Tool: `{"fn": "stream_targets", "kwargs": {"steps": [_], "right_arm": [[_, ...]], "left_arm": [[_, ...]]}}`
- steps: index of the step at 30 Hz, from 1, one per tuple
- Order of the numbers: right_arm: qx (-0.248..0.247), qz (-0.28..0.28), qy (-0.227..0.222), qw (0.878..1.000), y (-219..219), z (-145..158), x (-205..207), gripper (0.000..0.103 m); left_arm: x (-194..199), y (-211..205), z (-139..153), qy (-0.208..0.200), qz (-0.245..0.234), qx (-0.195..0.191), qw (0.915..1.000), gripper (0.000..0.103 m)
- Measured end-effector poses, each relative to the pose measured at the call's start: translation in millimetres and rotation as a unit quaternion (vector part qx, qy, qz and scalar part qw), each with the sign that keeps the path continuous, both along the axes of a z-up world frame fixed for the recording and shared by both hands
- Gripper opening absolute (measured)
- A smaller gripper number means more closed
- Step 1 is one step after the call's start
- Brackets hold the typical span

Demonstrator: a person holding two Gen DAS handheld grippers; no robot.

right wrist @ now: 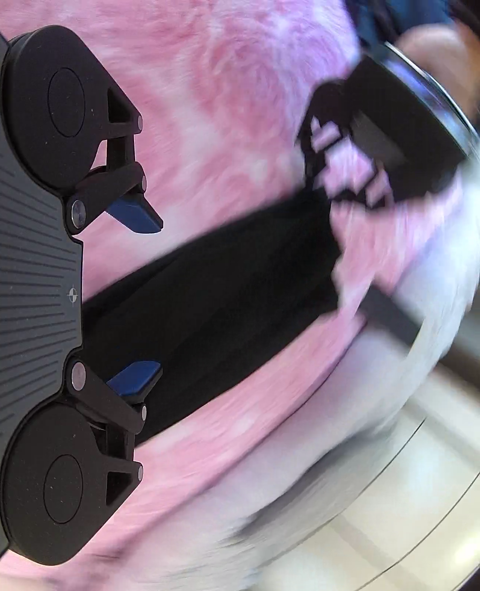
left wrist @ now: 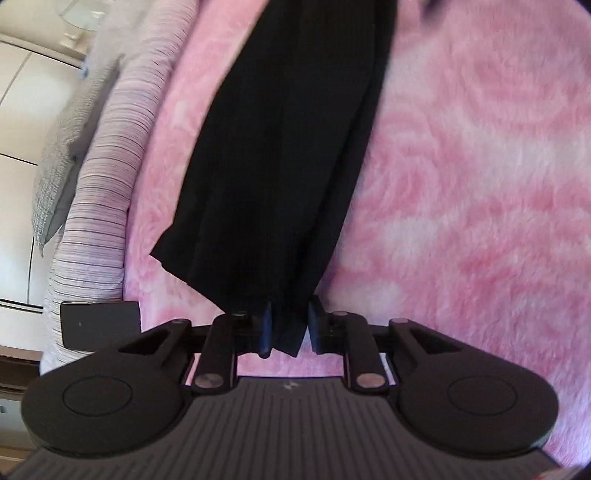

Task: Fold clothes
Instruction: 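Grasp the folded trousers with the right gripper while the left gripper pinches the end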

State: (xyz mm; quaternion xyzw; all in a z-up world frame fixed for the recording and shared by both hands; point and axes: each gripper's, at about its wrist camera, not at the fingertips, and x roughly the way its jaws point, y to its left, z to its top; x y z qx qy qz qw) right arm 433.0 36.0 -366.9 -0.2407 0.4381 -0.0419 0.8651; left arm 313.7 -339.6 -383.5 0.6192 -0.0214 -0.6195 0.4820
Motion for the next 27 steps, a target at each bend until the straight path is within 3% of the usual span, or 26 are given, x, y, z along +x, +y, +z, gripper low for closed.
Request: {"fn": "stream_targets", "kwargs": {"steps": [3, 7, 8, 9, 10, 11, 12, 13, 14, 17, 19, 21, 22, 23, 24, 26, 27], "right_arm": [[-0.061, 0.064, 0.000, 0.996, 29.9, -28.7, 41.3, 0.079], [-0.104, 0.101, -0.023, 0.989, 41.8, -54.2, 79.0, 0.079], [-0.102, 0.101, -0.022, 0.989, 40.7, -57.6, 86.3, 0.066], [-0.098, 0.098, -0.013, 0.990, 37.9, -60.5, 93.2, 0.033], [-0.094, 0.095, -0.007, 0.991, 34.9, -62.8, 99.2, 0.019], [-0.091, 0.090, -0.007, 0.992, 31.6, -62.2, 101.5, 0.010], [-0.087, 0.088, -0.013, 0.992, 28.3, -58.1, 100.1, 0.005], [-0.084, 0.086, -0.020, 0.993, 25.0, -54.0, 98.8, 0.004], [-0.080, 0.085, -0.027, 0.993, 21.7, -49.9, 97.4, 0.004], [-0.076, 0.078, -0.050, 0.993, 15.9, -35.7, 90.7, 0.004], [-0.080, 0.079, -0.061, 0.992, 15.3, -28.7, 84.0, 0.004], [-0.080, 0.084, -0.060, 0.991, 18.5, -29.1, 76.5, 0.004], [-0.078, 0.086, -0.059, 0.991, 20.7, -30.0, 73.0, 0.004], [-0.076, 0.089, -0.057, 0.992, 22.8, -30.9, 69.5, 0.003], [-0.073, 0.089, -0.055, 0.992, 24.6, -32.1, 66.4, 0.003], [-0.067, 0.085, -0.052, 0.993, 26.6, -37.0, 64.6, 0.003], [-0.064, 0.082, -0.051, 0.993, 28.2, -39.0, 63.4, 0.003]], "left_arm": [[8.9, 5.6, 13.9, 0.038, 0.000, -0.024, 0.9990, 0.011], [14.4, 8.7, 29.0, 0.076, 0.008, -0.046, 0.9960, 0.011], [18.4, 7.8, 33.6, 0.100, 0.027, -0.047, 0.9935, 0.011], [23.8, 6.2, 39.3, 0.133, 0.055, -0.046, 0.9885, 0.014], [29.2, 4.6, 45.0, 0.165, 0.083, -0.045, 0.9817, 0.018], [41.4, 3.6, 51.9, 0.219, 0.126, -0.044, 0.9666, 0.020], [57.9, 3.0, 59.7, 0.284, 0.179, -0.043, 0.9411, 0.028], [74.4, 2.5, 67.4, 0.347, 0.230, -0.042, 0.9084, 0.038], [92.6, 1.9, 72.0, 0.408, 0.280, -0.039, 0.8682, 0.042], [139.7, 0.1, 63.9, 0.551, 0.390, -0.017, 0.7370, 0.055], [160.4, -4.0, 48.5, 0.626, 0.422, 0.004, 0.6560, 0.060], [181.2, -8.0, 33.2, 0.692, 0.448, 0.025, 0.5661, 0.065], [188.5, -10.8, 25.3, 0.715, 0.454, 0.033, 0.5304, 0.067], [193.9, -14.0, 17.3, 0.733, 0.458, 0.039, 0.5016, 0.072], [197.7, -17.4, 10.8, 0.739, 0.466, 0.042, 0.4855, 0.075], [200.1, -24.8, -0.3, 0.729, 0.486, 0.051, 0.4796, 0.075], [199.4, -28.9, -3.5, 0.716, 0.494, 0.056, 0.4897, 0.074]]}}
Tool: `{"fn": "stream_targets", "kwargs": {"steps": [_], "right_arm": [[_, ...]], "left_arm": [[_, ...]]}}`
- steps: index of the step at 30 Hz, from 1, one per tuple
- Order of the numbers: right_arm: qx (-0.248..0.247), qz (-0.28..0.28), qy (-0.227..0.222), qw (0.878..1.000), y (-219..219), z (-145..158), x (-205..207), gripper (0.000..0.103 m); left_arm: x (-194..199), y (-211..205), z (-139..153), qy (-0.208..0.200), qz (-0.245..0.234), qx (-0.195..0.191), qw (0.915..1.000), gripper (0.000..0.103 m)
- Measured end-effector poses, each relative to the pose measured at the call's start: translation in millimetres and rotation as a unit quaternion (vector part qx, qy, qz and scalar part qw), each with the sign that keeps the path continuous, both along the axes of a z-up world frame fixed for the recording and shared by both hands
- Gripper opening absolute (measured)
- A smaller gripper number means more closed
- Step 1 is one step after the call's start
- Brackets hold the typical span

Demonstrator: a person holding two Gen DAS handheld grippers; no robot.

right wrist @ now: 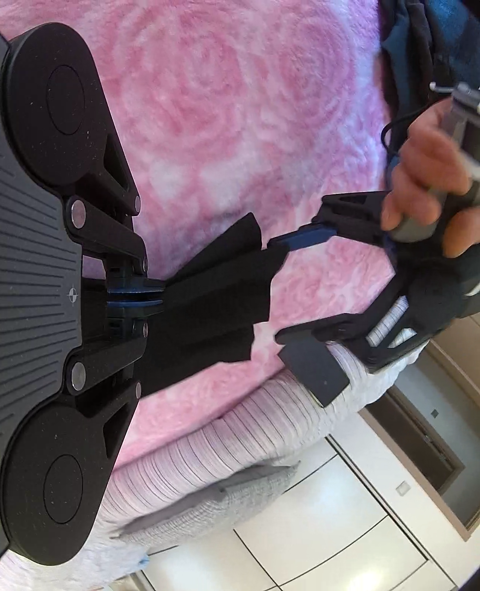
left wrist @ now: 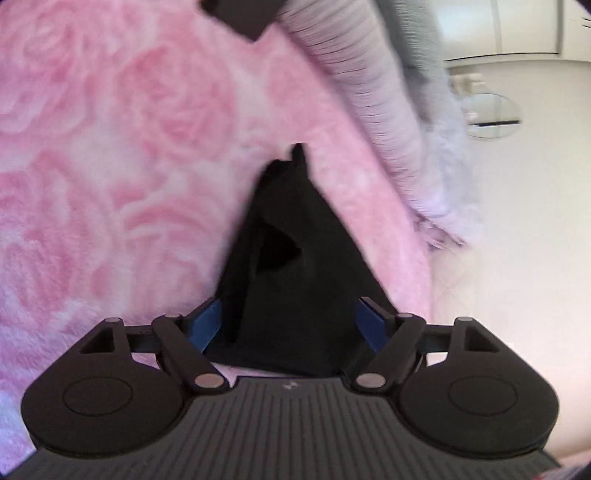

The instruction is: Fold clothes

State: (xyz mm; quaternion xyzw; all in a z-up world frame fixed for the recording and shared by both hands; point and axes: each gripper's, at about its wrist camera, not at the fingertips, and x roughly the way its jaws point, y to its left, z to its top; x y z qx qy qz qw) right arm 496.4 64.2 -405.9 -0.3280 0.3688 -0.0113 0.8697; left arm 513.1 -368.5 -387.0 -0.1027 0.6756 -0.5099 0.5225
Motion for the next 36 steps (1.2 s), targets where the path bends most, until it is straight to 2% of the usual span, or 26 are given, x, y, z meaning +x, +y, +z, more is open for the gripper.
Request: {"fn": "stream_targets", "kwargs": {"steps": [1, 6, 7, 8, 9, 10, 11, 18, 19, 20, 21, 24, 29, 30, 31, 33, 36], "right_arm": [[0.004, -0.006, 0.000, 1.000, 2.2, -0.2, -3.1, 0.003], [0.006, -0.044, -0.006, 0.999, 4.0, 0.2, -8.2, 0.005], [0.004, -0.047, -0.006, 0.999, 5.6, 0.5, -11.0, 0.011], [0.002, -0.038, -0.002, 0.999, 8.9, -0.1, -14.5, 0.036], [0.000, -0.030, 0.001, 1.000, 12.3, -1.3, -17.6, 0.068], [-0.002, -0.020, 0.003, 1.000, 15.4, -4.5, -18.4, 0.077], [-0.005, -0.013, 0.006, 1.000, 17.7, -9.3, -16.2, 0.078], [-0.062, -0.008, -0.005, 0.998, 17.5, -40.2, 22.8, 0.076], [-0.065, -0.009, -0.007, 0.998, 15.5, -41.4, 29.1, 0.065], [-0.058, -0.010, -0.004, 0.998, 12.1, -39.6, 33.2, 0.021], [-0.050, -0.012, -0.002, 0.999, 8.7, -37.8, 37.4, 0.003], [-0.027, -0.018, -0.024, 0.999, -0.2, -20.2, 33.2, 0.003], [-0.021, -0.009, -0.042, 0.999, -2.9, 1.2, 12.6, 0.003], [-0.020, -0.008, -0.043, 0.999, -3.0, 2.6, 10.4, 0.003], [-0.018, -0.009, -0.043, 0.999, -2.2, 3.0, 10.0, 0.003], [-0.011, -0.016, -0.049, 0.999, -3.5, 3.8, 10.4, 0.004], [-0.002, -0.029, -0.048, 0.998, -3.6, 9.1, 6.5, 0.004]], "left_arm": [[-0.5, -4.2, -2.2, -0.015, -0.008, 0.011, 0.9998, 0.070], [-0.6, -13.9, 6.4, -0.047, -0.022, 0.019, 0.9985, 0.069], [0.9, -14.1, 8.6, -0.049, -0.024, 0.019, 0.9983, 0.069], [2.4, -14.1, 10.2, -0.049, -0.026, 0.019, 0.9983, 0.069], [3.9, -13.8, 11.3, -0.049, -0.027, 0.019, 0.9983, 0.068], [5.4, -13.6, 12.4, -0.049, -0.028, 0.018, 0.9982, 0.068], [6.9, -13.4, 13.6, -0.049, -0.029, 0.018, 0.9982, 0.068], [11.4, -8.8, 9.6, -0.036, -0.040, 0.014, 0.9985, 0.069], [12.4, -8.6, 7.9, -0.031, -0.036, 0.015, 0.9987, 0.069], [12.7, -8.7, 6.9, -0.027, -0.035, 0.016, 0.9989, 0.069], [12.6, -8.9, 6.4, -0.023, -0.034, 0.018, 0.9990, 0.069], [6.9, -16.2, 4.5, -0.013, -0.045, 0.021, 0.9987, 0.070], [-5.5, -39.9, -7.7, 0.057, -0.034, -0.001, 0.9978, 0.069], [-8.3, -45.1, -9.0, 0.066, -0.032, -0.005, 0.9973, 0.059], [-10.3, -49.2, -8.7, 0.064, -0.029, -0.004, 0.9975, 0.039], [-12.3, -54.8, -4.9, 0.050, -0.020, 0.001, 0.9986, 0.017], [-14.1, -58.8, 9.4, 0.022, -0.013, -0.003, 0.9997, 0.007]]}}
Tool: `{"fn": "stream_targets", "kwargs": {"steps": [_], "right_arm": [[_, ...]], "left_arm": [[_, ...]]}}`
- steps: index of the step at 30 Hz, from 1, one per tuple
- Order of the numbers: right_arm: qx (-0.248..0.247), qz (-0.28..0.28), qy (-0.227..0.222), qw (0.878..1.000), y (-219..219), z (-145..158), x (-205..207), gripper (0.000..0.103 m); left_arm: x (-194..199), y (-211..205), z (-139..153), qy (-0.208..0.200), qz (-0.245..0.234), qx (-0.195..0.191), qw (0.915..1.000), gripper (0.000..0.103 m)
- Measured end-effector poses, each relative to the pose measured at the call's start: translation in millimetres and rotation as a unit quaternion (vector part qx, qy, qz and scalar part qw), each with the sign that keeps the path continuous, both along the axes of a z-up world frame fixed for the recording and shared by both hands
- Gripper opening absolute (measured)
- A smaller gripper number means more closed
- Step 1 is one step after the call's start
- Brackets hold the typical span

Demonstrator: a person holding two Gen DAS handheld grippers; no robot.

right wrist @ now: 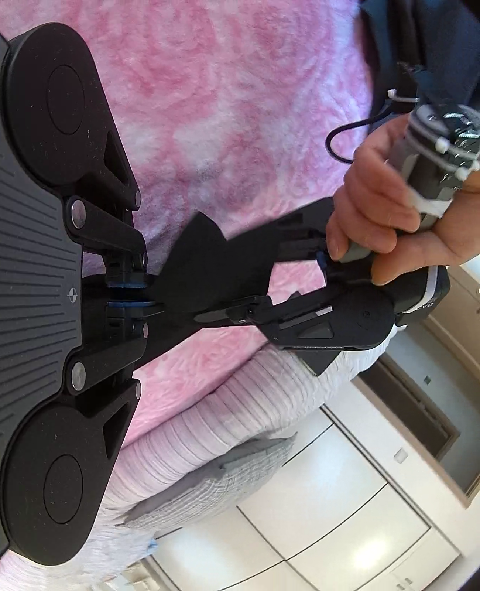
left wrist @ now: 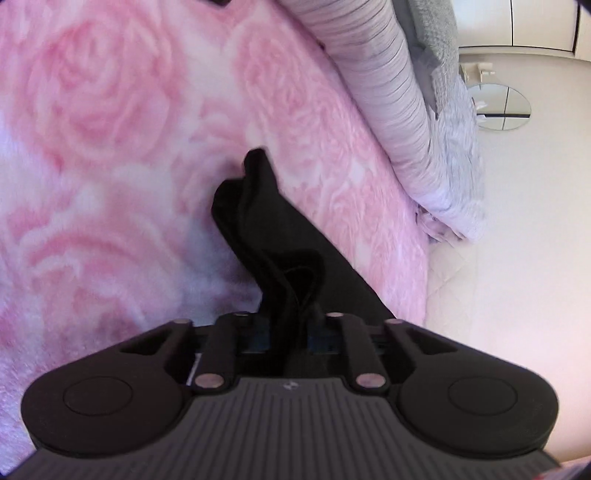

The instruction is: Fold clothes

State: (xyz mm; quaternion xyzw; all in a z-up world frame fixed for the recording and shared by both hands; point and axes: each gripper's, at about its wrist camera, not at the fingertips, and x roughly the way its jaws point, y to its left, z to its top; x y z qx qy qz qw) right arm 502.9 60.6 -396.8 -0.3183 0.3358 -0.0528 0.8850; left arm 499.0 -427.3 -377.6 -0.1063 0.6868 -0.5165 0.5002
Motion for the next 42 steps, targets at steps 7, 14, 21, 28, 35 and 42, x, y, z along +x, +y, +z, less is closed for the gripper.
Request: {"fn": "stream_targets", "kwargs": {"steps": [7, 14, 21, 28, 35, 42], "right_arm": [[0.031, -0.097, 0.030, 0.994, -1.6, 24.7, -72.9, 0.080], [0.066, -0.234, 0.057, 0.968, -58.3, 48.1, -185.1, 0.080], [0.083, -0.283, 0.053, 0.954, -154.3, 70.5, -293.5, 0.080], [0.075, -0.365, 0.065, 0.926, -249.4, 61.8, -394.4, 0.080], [0.195, -0.404, 0.031, 0.893, -294.2, 62.7, -428.3, 0.080], [0.445, -0.443, -0.078, 0.774, -344.5, 76.5, -389.8, 0.080]], "left_arm": [[-51.6, -36.7, 89.9, -0.132, -0.048, -0.052, 0.9888, 0.005], [-204.9, -105.6, 176.6, -0.261, -0.133, -0.097, 0.9512, 0.005], [-385.9, -198.7, 169.2, -0.310, -0.170, -0.068, 0.9330, 0.005], [-541.6, -286.0, 72.1, -0.328, -0.275, -0.010, 0.9039, 0.015], [-514.9, -254.7, 101.4, -0.352, -0.288, -0.031, 0.8900, 0.034], [-391.1, -223.6, 106.5, -0.424, -0.206, 0.080, 0.8782, 0.041]]}}
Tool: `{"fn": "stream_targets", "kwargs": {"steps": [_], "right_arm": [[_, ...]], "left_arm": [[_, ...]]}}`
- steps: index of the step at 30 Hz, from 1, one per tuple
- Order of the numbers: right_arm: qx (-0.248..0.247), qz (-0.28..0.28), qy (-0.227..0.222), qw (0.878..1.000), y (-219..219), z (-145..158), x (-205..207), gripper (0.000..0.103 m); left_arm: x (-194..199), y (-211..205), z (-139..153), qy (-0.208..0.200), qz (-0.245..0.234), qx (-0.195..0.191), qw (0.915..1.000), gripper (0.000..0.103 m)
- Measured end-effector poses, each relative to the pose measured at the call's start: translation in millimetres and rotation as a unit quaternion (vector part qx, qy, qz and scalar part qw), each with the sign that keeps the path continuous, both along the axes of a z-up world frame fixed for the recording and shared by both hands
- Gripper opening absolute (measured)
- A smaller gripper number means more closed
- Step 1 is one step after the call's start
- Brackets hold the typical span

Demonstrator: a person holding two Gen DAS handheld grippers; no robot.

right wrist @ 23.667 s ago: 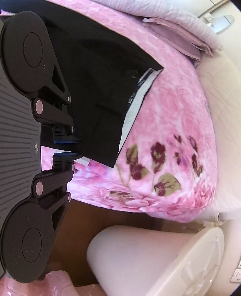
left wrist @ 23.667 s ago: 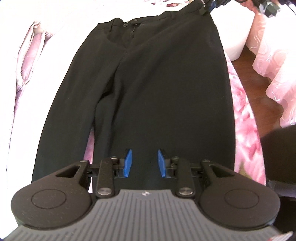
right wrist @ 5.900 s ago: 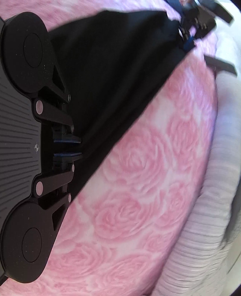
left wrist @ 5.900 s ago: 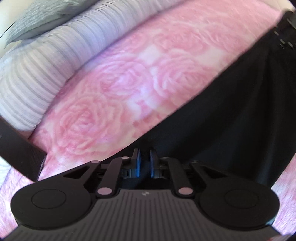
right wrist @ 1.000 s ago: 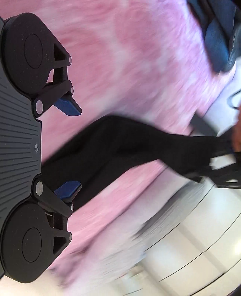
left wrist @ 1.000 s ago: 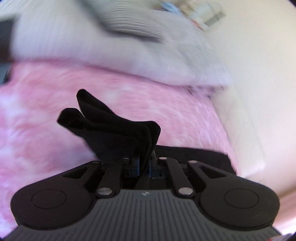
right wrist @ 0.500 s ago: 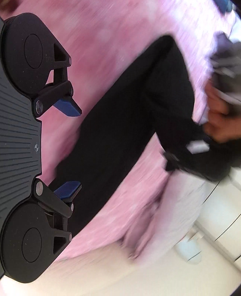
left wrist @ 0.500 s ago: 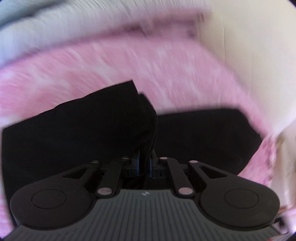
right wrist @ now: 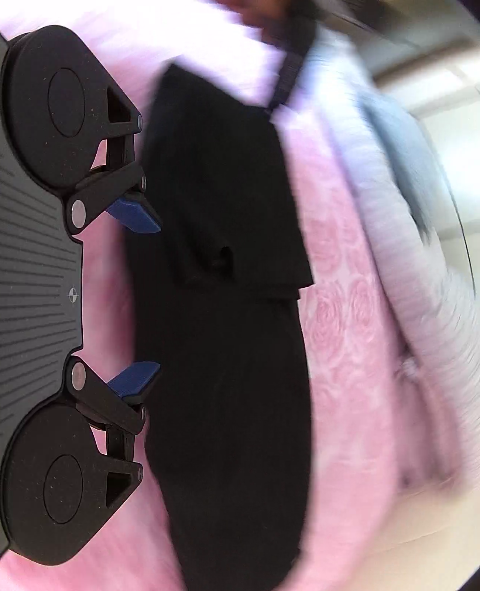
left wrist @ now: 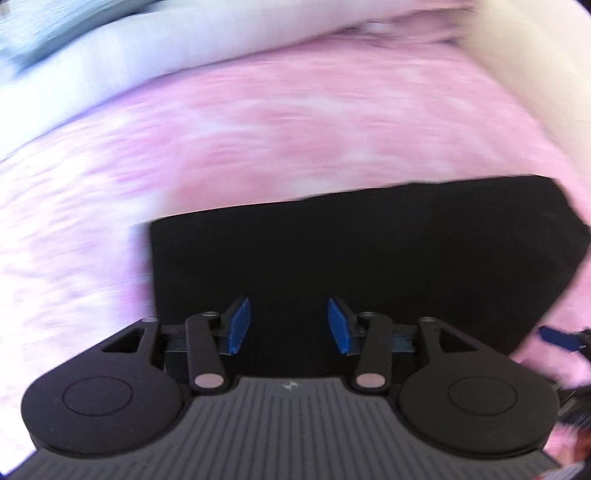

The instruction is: Fold clothes

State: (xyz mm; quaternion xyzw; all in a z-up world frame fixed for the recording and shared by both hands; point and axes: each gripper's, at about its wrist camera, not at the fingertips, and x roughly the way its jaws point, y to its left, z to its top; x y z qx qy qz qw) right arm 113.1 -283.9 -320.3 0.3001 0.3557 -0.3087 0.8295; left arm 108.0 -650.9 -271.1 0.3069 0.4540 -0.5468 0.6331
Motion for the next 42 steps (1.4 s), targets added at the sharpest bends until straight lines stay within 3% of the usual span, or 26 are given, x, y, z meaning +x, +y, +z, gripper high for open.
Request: {"fn": "stream_targets", "kwargs": {"steps": [2, 5, 10, 11, 12, 14, 15, 19, 22, 23, 24, 25, 26, 28, 30, 32, 34, 36, 38, 39, 40, 42], "right_arm": [[0.051, -0.045, -0.042, 0.997, -15.5, -3.1, 12.5, 0.080], [0.081, -0.090, -0.061, 0.991, -32.2, -7.7, 35.3, 0.080], [0.071, -0.111, -0.041, 0.990, -40.3, -22.7, 63.5, 0.080], [0.065, -0.112, -0.027, 0.991, -38.4, -28.6, 64.2, 0.070], [0.058, -0.113, -0.011, 0.992, -37.3, -32.9, 64.9, 0.043], [0.035, -0.119, 0.026, 0.992, -37.5, -31.8, 59.3, 0.022], [0.025, -0.119, 0.039, 0.992, -36.9, -31.1, 55.0, 0.022], [-0.028, -0.069, 0.084, 0.994, -25.0, -30.3, 58.6, 0.022], [-0.100, -0.029, 0.128, 0.986, 3.8, -15.3, 70.9, 0.029], [-0.123, -0.012, 0.135, 0.983, 16.8, -9.6, 74.9, 0.038], [-0.145, 0.008, 0.141, 0.979, 31.5, -4.9, 79.5, 0.058], [-0.163, 0.037, 0.143, 0.975, 50.6, -3.0, 86.1, 0.067], [-0.180, 0.067, 0.142, 0.971, 70.1, -1.8, 93.2, 0.080], [-0.200, 0.134, 0.129, 0.962, 110.9, -3.4, 110.7, 0.081], [-0.206, 0.196, 0.118, 0.951, 146.4, -8.2, 129.8, 0.081], [-0.241, 0.245, 0.118, 0.932, 182.6, -16.0, 151.1, 0.081], [-0.278, 0.283, 0.130, 0.909, 212.6, -29.8, 175.2, 0.081], [-0.331, 0.317, 0.155, 0.875, 232.8, -53.5, 203.1, 0.081], [-0.400, 0.349, 0.206, 0.822, 245.9, -84.7, 225.9, 0.081], [-0.423, 0.359, 0.230, 0.799, 249.2, -99.6, 232.8, 0.081], [-0.440, 0.360, 0.236, 0.788, 248.8, -108.1, 235.0, 0.081], [-0.448, 0.353, 0.220, 0.791, 239.6, -113.2, 232.7, 0.079]], "left_arm": [[26.4, 4.3, -9.5, -0.001, 0.021, 0.010, 0.9997, 0.041], [51.4, 8.2, -27.5, 0.016, 0.028, 0.016, 0.9994, 0.041], [73.3, 3.0, -62.5, 0.102, 0.036, 0.012, 0.9941, 0.042], [75.8, 2.6, -64.3, 0.107, 0.037, 0.010, 0.9935, 0.042], [77.7, 2.4, -64.7, 0.113, 0.035, 0.008, 0.9929, 0.043], [82.9, 4.9, -62.8, 0.127, 0.028, 0.007, 0.9915, 0.043], [85.5, 4.4, -63.1, 0.131, 0.022, 0.008, 0.9910, 0.043], [96.5, -0.1, -64.9, 0.147, 0.002, 0.010, 0.9891, 0.043], [98.6, 0.7, -51.9, 0.107, -0.067, -0.003, 0.9920, 0.042], [98.9, 1.1, -47.1, 0.091, -0.093, -0.008, 0.9915, 0.043], [99.3, 1.5, -42.3, 0.075, -0.119, -0.013, 0.9900, 0.043], [97.7, 4.1, -37.0, 0.046, -0.157, -0.020, 0.9863, 0.043], [94.3, 8.9, -32.7, 0.005, -0.203, -0.029, 0.9787, 0.043], [85.4, 23.0, -29.9, -0.087, -0.299, -0.047, 0.9492, 0.043], [77.8, 41.4, -34.7, -0.174, -0.383, -0.065, 0.9051, 0.043], [74.7, 56.6, -42.4, -0.231, -0.443, -0.076, 0.8628, 0.043], [78.1, 63.5, -48.0, -0.244, -0.460, -0.080, 0.8501, 0.043], [82.3, 69.3, -52.7, -0.252, -0.470, -0.083, 0.8417, 0.045], [84.6, 77.4, -57.8, -0.270, -0.485, -0.094, 0.8265, 0.048], [84.5, 83.0, -61.7, -0.285, -0.497, -0.104, 0.8129, 0.056], [83.7, 88.5, -66.3, -0.300, -0.510, -0.115, 0.7976, 0.066], [80.3, 97.3, -75.8, -0.330, -0.537, -0.135, 0.7642, 0.070]]}}
